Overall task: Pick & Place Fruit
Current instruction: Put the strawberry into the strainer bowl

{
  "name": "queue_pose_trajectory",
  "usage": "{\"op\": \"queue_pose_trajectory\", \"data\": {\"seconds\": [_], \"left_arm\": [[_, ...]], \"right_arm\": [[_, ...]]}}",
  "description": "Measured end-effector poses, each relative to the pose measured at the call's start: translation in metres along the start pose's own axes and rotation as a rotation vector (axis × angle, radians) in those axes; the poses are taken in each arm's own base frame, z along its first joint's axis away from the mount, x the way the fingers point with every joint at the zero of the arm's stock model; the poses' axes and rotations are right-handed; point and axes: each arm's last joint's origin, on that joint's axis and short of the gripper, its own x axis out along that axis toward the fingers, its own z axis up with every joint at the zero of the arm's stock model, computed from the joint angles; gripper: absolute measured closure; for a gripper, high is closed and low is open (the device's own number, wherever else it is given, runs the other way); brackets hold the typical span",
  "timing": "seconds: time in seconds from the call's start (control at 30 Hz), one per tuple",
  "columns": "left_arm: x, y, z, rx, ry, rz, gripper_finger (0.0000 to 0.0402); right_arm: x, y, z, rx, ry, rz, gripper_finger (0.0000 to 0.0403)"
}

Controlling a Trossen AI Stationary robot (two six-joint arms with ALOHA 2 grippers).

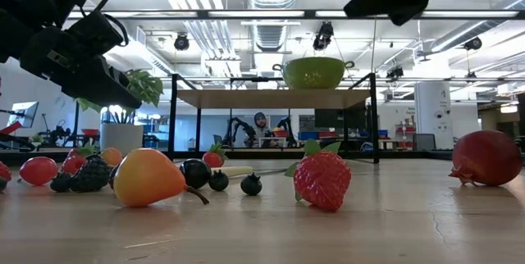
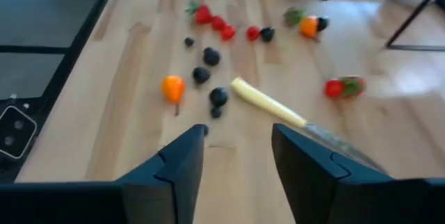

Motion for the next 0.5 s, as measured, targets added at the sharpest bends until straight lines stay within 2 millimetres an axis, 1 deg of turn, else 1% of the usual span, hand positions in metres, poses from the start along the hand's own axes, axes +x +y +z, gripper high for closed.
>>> {"op": "queue_pose_trajectory", "data": {"seconds": [0.13,0.33,0.5], "left_arm": [[0.0,0.0,0.0,0.0,0.0,0.0,0.0381],[0.0,0.0,0.0,0.0,0.0,0.0,0.0381],[0.0,0.0,0.0,0.0,0.0,0.0,0.0381]], "right_arm": [[0.016,0.014,-0.002,0.013,0.024,0.001,0.02],[0.043,0.031,-0.009,-0.016,0.08,-0.005,0.0151],[0.063,0.043,-0.015,-0.033,0.126,0.019,0.0122]]}}
